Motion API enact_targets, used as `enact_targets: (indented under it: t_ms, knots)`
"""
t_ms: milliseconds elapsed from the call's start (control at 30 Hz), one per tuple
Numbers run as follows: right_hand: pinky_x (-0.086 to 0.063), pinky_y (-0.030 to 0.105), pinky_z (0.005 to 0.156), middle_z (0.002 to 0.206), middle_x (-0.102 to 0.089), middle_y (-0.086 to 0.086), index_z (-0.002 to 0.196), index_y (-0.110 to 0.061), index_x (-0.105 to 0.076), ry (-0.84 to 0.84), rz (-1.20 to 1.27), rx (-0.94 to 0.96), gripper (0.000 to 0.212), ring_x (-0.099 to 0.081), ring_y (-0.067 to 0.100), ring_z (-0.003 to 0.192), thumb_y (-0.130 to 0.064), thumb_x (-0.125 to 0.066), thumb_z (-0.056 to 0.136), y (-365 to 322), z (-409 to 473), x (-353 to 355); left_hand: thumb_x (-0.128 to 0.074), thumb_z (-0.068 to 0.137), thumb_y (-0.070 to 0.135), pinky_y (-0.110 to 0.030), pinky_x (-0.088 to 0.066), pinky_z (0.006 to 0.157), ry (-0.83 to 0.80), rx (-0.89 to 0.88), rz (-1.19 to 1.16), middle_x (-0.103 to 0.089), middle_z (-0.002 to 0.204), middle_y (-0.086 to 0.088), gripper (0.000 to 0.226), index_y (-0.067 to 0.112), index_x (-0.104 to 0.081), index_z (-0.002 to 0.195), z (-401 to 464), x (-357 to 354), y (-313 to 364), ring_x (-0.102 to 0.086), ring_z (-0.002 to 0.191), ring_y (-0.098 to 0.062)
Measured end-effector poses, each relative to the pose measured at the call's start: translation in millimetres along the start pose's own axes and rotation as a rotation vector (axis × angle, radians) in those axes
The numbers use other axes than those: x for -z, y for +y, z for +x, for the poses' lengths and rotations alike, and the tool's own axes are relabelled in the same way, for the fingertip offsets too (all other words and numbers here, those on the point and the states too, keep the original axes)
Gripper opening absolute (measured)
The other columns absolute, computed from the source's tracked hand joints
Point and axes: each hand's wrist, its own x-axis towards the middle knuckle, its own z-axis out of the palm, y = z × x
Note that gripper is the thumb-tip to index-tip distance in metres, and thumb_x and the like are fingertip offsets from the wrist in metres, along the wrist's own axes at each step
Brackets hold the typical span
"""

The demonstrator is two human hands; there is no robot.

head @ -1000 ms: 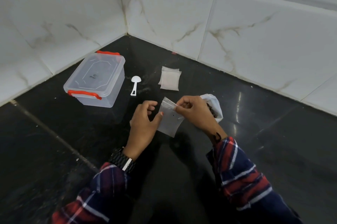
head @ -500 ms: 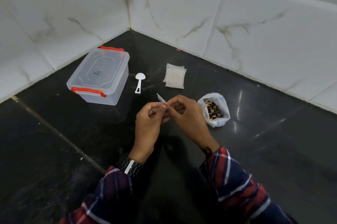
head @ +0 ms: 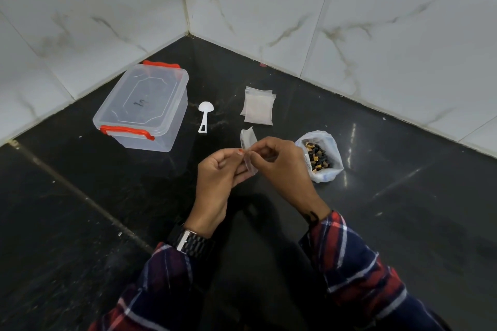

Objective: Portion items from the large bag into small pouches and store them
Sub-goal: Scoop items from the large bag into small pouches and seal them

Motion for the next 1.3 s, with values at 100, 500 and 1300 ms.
enact_targets:
  t_ms: [100,500,1300]
  knots:
    - [-0.049,0.011,0.061,0.069,-0.066,-0.008,0.081,-0.014,-0.069,0.027,-0.044,0.021,0.002,-0.062,0.003,0.066,-0.015,-0.070,0.083,-1.1,-1.2,-2.4,-0.053,0.095,0.011,-0.035,-0.058,0.083,0.005,-0.018,0.031,-0.071,0.100,-0.018,0.022,-0.004,-0.064,0.105,-1.2,-1.3,-0.4,-0.070,0.095,-0.026]
    - [-0.045,0.010,0.057,0.062,-0.062,-0.008,0.076,-0.010,-0.069,-0.024,-0.104,0.045,0.007,-0.058,0.002,0.059,-0.015,-0.069,0.081,-0.1,3.0,10.0,-0.052,0.096,0.010,-0.030,-0.058,0.076,0.006,-0.073,0.112,-0.072,0.097,-0.016,0.020,-0.004,-0.066,0.099,-3.2,-11.4,-3.2,-0.071,0.092,-0.022]
    - [-0.047,0.010,0.074,0.093,-0.064,0.001,0.089,-0.006,-0.070,-0.018,-0.167,0.324,0.026,-0.058,0.002,0.081,0.012,-0.053,0.081,12.9,37.9,-12.7,-0.076,0.076,0.018,-0.032,-0.014,0.116,-0.244,-0.435,0.873,-0.004,0.153,0.026,0.102,0.050,-0.003,0.140,31.0,21.6,2.5,-0.006,0.145,-0.007]
